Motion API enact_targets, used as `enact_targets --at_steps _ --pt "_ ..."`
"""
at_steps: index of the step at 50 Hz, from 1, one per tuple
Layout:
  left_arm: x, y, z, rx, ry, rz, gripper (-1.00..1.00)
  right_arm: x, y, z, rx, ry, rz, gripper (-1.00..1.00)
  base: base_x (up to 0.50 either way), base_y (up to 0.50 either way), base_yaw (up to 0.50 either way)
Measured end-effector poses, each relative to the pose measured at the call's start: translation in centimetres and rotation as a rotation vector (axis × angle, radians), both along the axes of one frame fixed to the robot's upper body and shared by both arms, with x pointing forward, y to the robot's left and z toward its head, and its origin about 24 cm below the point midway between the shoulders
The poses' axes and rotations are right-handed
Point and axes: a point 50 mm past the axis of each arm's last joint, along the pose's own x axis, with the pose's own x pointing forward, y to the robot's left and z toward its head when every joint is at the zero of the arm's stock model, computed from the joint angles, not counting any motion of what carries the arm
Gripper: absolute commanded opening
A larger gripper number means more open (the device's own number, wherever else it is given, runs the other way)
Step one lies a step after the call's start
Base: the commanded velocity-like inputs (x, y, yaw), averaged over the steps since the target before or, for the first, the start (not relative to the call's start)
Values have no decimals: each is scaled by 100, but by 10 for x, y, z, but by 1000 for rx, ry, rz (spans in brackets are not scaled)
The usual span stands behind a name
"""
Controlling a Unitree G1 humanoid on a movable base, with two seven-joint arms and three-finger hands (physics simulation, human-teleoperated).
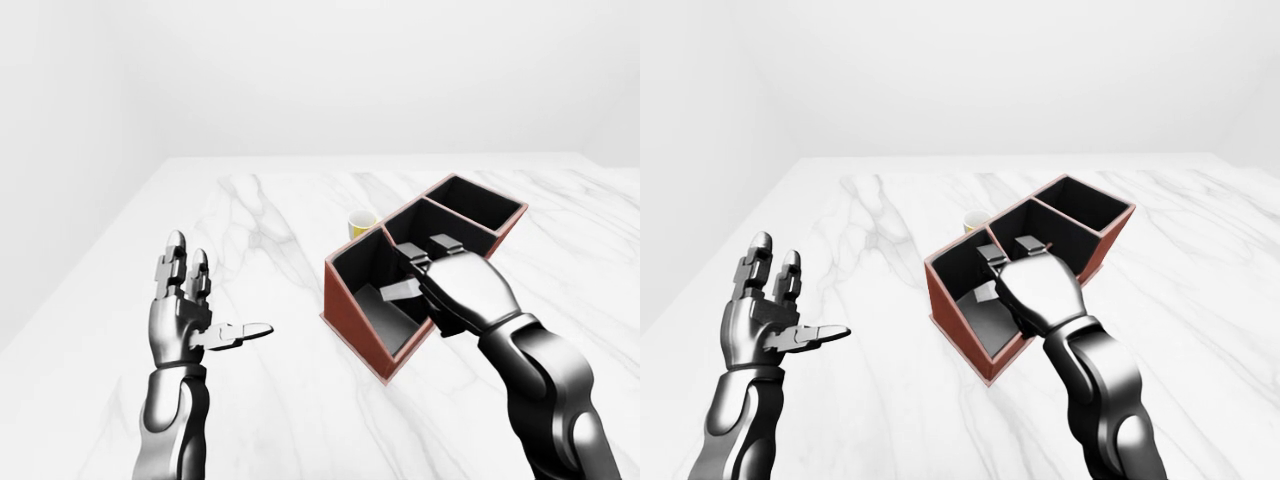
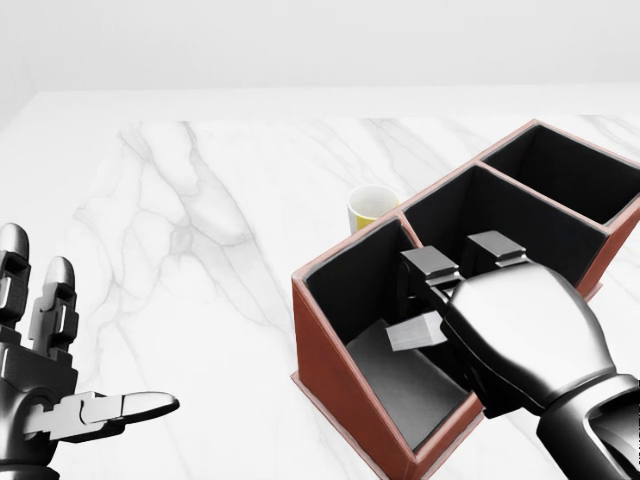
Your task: Pick up the book and place it in the left compartment of the caddy.
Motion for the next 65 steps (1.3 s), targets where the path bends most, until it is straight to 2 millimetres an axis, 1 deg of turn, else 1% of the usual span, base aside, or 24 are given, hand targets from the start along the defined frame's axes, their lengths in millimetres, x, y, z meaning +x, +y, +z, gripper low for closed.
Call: enact_targets --at_steps 23,44,55,65 --pt "0 1 3 0 -13 5 100 5 2 -9 8 28 -34 -100 0 0 0" --pt "0 1 4 -2 -18 7 100 11 16 -7 -66 20 46 -100 0 0 0" --pt "0 1 3 -3 -15 8 100 18 16 -9 -71 36 35 -100 0 0 0" --pt "0 2 7 -2 -30 11 100 24 12 -16 -57 62 -13 -100 0 0 0"
